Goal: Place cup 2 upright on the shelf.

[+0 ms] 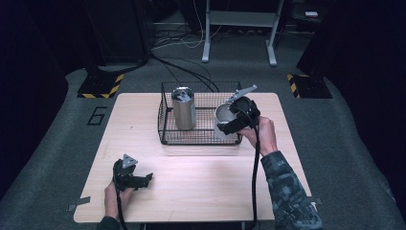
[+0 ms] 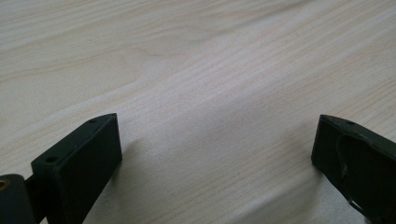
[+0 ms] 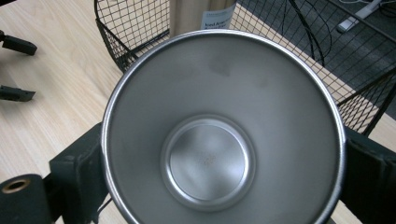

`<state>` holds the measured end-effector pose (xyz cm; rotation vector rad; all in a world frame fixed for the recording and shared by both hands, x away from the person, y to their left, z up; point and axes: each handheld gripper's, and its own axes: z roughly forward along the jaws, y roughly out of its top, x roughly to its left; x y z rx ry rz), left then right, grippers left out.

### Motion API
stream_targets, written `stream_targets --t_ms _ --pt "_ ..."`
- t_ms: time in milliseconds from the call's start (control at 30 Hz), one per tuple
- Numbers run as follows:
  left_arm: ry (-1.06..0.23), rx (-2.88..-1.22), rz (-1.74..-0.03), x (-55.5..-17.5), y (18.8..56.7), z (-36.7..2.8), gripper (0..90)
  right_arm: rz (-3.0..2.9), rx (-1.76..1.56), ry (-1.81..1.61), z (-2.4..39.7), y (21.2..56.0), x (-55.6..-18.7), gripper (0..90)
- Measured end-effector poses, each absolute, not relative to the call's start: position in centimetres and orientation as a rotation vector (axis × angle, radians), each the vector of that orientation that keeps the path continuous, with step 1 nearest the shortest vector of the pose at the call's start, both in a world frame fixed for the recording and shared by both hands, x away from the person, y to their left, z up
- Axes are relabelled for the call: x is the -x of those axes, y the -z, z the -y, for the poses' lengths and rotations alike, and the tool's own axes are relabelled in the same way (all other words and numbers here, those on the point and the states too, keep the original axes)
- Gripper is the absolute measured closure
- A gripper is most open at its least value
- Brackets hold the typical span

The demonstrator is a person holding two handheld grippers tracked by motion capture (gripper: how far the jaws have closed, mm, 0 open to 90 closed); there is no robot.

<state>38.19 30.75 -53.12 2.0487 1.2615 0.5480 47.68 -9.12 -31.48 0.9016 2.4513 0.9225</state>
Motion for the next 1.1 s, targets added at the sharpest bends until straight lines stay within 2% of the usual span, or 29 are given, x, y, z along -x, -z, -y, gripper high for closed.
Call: stream_targets --t_ms 400,1100 --pt "-0.548 -2.049 -1.261 -38.2 53.1 -30.7 1.5 -2.448 -0.894 -0.914 8.0 30.9 -49.8 6.1" --pt "-0.549 -2.049 -1.261 -38.2 53.1 -30.8 1.5 -2.414 -0.944 -0.936 6.4 32.7 -53.5 6.1"
